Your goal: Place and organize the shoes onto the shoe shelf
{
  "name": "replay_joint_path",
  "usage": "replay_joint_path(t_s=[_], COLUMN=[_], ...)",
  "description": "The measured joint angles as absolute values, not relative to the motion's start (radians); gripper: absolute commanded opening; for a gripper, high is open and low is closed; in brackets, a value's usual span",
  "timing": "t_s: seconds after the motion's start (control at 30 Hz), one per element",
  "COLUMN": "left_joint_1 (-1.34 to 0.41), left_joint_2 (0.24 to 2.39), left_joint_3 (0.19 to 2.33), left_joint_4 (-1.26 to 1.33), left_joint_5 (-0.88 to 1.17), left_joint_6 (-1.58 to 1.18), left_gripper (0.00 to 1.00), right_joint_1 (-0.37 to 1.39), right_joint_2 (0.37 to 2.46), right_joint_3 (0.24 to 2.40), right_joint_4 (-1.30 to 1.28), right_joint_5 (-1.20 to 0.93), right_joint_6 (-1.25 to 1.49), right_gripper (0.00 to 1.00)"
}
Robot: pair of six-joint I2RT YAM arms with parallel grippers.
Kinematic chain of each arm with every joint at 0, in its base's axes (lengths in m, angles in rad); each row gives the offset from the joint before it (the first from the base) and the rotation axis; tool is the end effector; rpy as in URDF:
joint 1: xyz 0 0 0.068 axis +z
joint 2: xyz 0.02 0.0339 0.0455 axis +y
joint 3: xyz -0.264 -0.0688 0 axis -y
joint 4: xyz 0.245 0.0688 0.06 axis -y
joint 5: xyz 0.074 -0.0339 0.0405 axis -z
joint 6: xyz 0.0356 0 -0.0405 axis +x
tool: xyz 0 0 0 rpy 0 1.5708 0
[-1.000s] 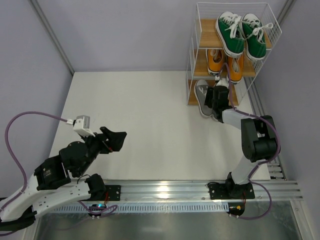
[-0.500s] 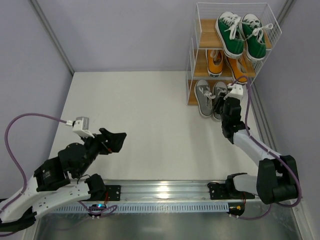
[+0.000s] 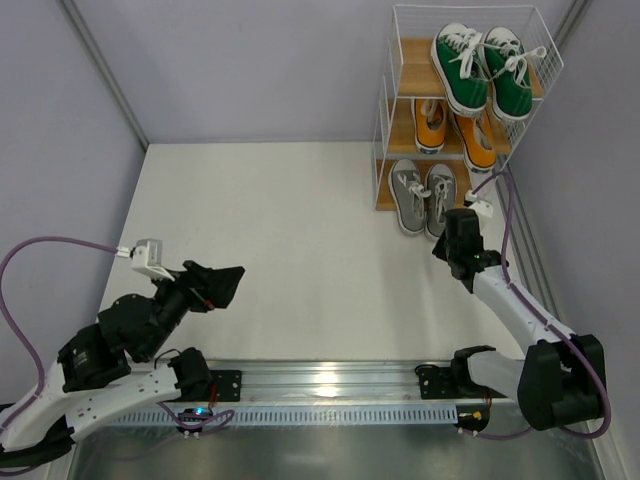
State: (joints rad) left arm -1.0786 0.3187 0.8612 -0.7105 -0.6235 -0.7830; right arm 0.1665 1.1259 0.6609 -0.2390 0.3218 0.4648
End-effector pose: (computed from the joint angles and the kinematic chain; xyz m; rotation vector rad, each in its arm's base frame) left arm 0.0418 -0.0339 0.3569 -0.2095 1.7678 -0.8332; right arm 0.2331 0.0277 0.2258 0.4961 2.1763 -0.0237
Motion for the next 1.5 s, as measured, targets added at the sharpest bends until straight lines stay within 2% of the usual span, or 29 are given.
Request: replay_joint_path(t_s=[0.17,0.37,0.57,0.83,1.23,1.5], left_joint_1=[-1.079,-1.079,-1.079,-1.079,-1.079,-1.079], left_joint_2=[0.314,0.314,0.314,0.308,0.303,0.303], left_joint_3=[0.861,0.861,0.861,0.863,0.875,0.875], left_joint_4=[-0.715,-0.715,-0.719,-0.754,-0.776,-0.775], left_joint_5=[-0.623,-0.623,-0.624,-0.627,-0.635,-0.636], left_joint_6=[-0.786,-0.786,-0.786,-0.791,-0.800,-0.799], left_gripper=[1.00,1.00,1.00,1.00,1.00,1.00], right_joint_1=[0.164,0.139,0.109,0.056,0.031,0.031], right_joint_2=[1.171,1.356,1.534,1.671,1.704,1.608], right_joint_3=[0.667,0.716,0.824,0.982,1.026,0.915], right_joint_4=[-0.323,-0.354,-0.353,-0.369,-0.324,-0.178], right_joint_5=[0.321,0.288,0.260,0.263,0.247,0.198], right_joint_6=[0.516,0.562,0.596,0.598,0.551,0.589], right_gripper=[0.04,0.04,0.04,0.04,0.04,0.04])
